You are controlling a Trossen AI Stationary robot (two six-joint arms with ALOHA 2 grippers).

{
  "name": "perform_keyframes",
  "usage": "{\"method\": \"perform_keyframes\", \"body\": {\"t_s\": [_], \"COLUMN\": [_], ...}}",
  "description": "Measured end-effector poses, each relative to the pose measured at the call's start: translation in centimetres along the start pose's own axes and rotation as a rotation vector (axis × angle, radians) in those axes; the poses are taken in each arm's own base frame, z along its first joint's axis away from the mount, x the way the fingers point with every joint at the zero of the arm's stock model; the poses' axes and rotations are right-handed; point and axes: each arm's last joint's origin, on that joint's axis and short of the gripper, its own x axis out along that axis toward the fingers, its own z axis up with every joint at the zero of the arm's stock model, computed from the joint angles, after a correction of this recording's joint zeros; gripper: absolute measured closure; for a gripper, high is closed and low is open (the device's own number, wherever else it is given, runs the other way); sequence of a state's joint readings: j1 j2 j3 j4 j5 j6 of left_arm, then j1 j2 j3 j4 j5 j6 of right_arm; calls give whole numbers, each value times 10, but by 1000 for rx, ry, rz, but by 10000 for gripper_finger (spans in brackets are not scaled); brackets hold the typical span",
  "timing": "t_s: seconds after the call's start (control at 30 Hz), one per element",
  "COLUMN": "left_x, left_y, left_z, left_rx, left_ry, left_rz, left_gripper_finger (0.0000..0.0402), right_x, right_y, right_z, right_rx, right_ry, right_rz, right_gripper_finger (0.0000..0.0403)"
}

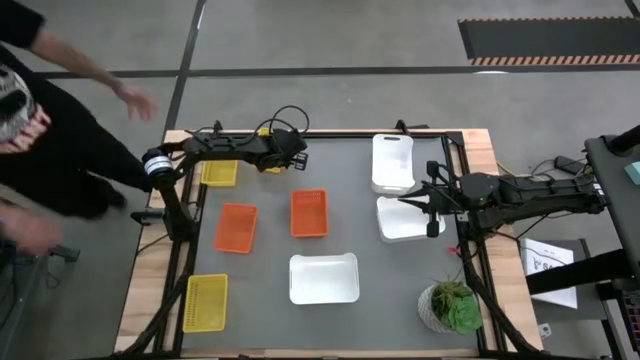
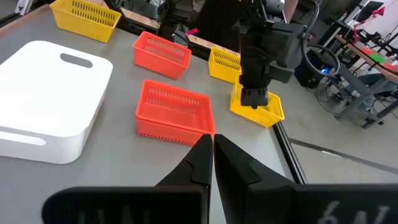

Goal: Stack baskets by color
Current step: Stack the top right yellow bin on top of the top left yellow bin

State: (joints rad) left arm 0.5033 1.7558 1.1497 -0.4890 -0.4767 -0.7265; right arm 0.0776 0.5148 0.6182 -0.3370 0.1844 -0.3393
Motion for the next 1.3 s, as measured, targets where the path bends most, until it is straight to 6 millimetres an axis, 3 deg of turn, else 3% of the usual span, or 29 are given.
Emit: {"method": "perform_keyframes", "body": {"t_s": [0.27,0.43,0.83,1.07,1.3], "left_x": [-54,-91,-146,-143,-111], "left_y": [11,34,90,103,97], "left_z": [17,21,9,-4,-19], "left_rx": [13,8,111,150,227], "left_ry": [-119,-153,-93,-49,6], "left_rz": [54,75,253,358,468], "left_gripper_finger": [401,401,401,401,401], "right_x": [0,0,0,0,0], "right_y": [0,0,0,0,0], "right_z": [0,0,-1,-1,-1], "right_rx": [7,14,32,39,54], "right_ry": [3,3,5,5,5], "right_rz": [1,1,2,2,2], "right_gripper_finger": [394,394,394,394,394]}}
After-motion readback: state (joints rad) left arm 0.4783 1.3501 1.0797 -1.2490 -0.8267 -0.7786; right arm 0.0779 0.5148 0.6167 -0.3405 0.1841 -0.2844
